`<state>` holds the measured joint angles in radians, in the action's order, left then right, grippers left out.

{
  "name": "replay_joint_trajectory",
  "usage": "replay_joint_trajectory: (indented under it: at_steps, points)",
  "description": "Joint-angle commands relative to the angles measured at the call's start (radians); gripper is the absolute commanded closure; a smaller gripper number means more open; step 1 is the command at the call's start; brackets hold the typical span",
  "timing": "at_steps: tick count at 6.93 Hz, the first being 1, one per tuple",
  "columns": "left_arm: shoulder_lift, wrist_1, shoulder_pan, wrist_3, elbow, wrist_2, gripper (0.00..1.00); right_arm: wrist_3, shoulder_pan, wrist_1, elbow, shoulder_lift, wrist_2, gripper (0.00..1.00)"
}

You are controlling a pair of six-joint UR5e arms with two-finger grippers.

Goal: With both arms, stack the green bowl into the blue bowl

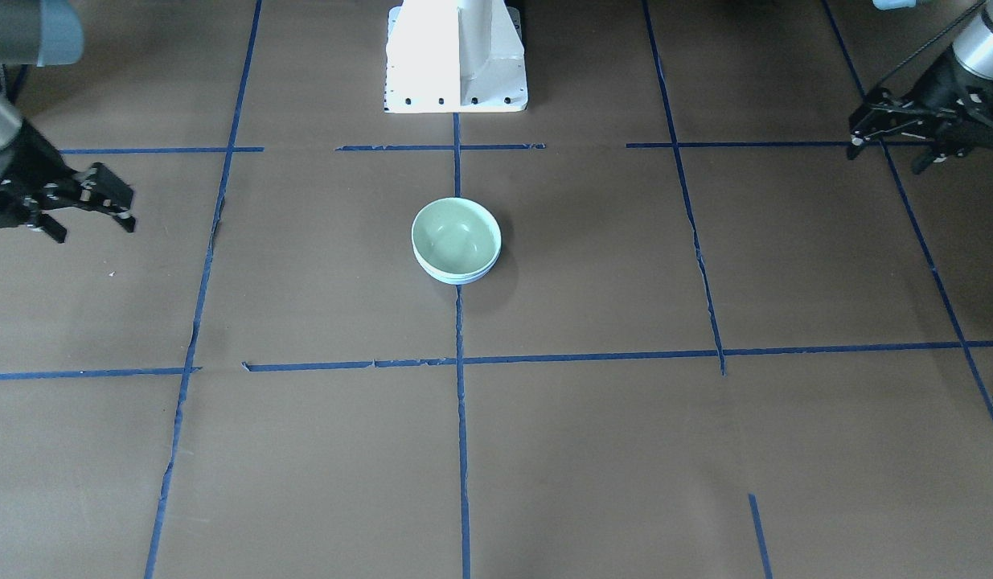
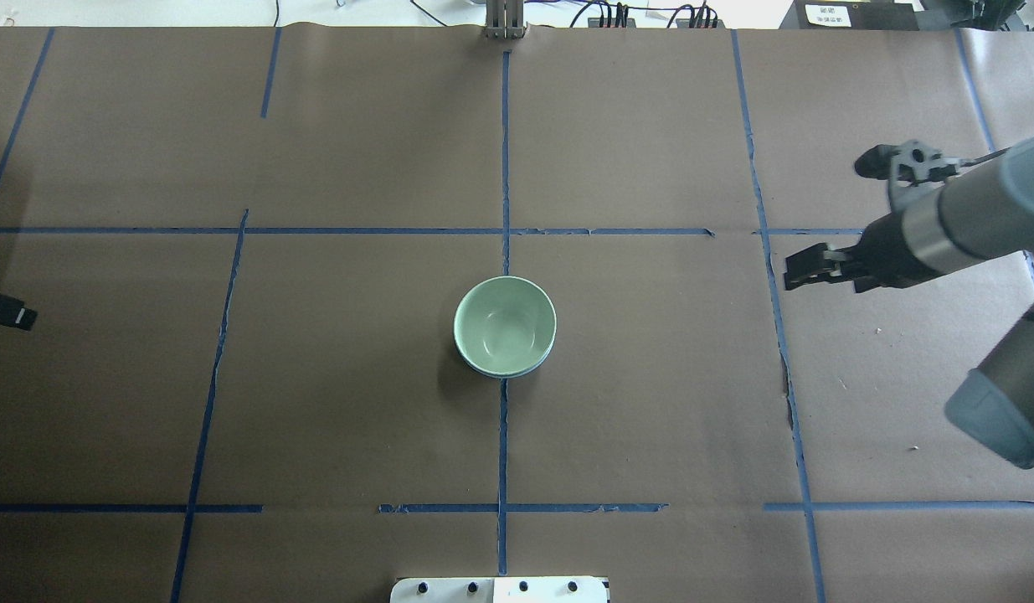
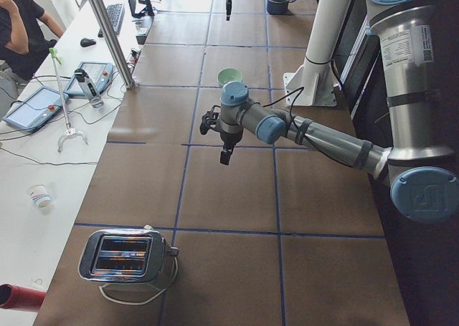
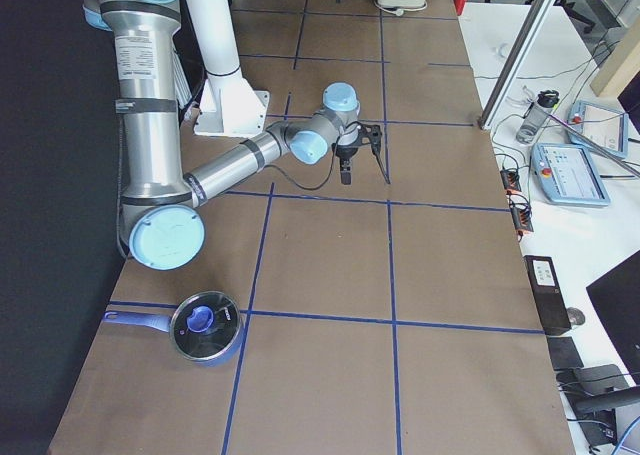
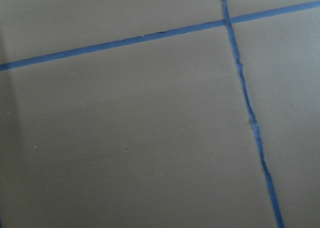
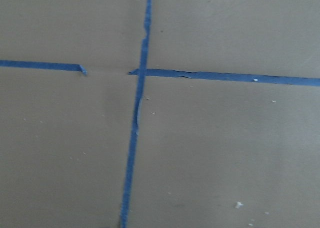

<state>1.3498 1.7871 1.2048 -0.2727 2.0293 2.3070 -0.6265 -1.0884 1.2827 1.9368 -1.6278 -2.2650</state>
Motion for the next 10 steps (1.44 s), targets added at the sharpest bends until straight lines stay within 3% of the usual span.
replay_joint_trajectory:
  at_steps: [1,2,4,7,10]
  points:
    - [0.006,-0.005,0.25,0.395,-0.227,0.068,0.0,0.456,-0.273,0.006,-0.146,-0.099,-0.148,0.0]
    - [0.04,-0.046,0.306,0.491,-0.307,0.068,0.0,0.59,-0.331,0.007,-0.198,-0.113,-0.153,0.0]
    - [0.072,-0.219,0.318,0.491,-0.293,0.068,0.0,0.622,-0.37,0.006,-0.216,-0.138,-0.151,0.0]
    - [0.075,-0.238,0.323,0.425,-0.256,0.083,0.0,0.633,-0.361,0.006,-0.225,-0.142,-0.137,0.0]
    - [0.063,-0.224,0.323,0.434,-0.248,0.069,0.0,0.637,-0.36,0.081,-0.219,-0.133,-0.134,0.0]
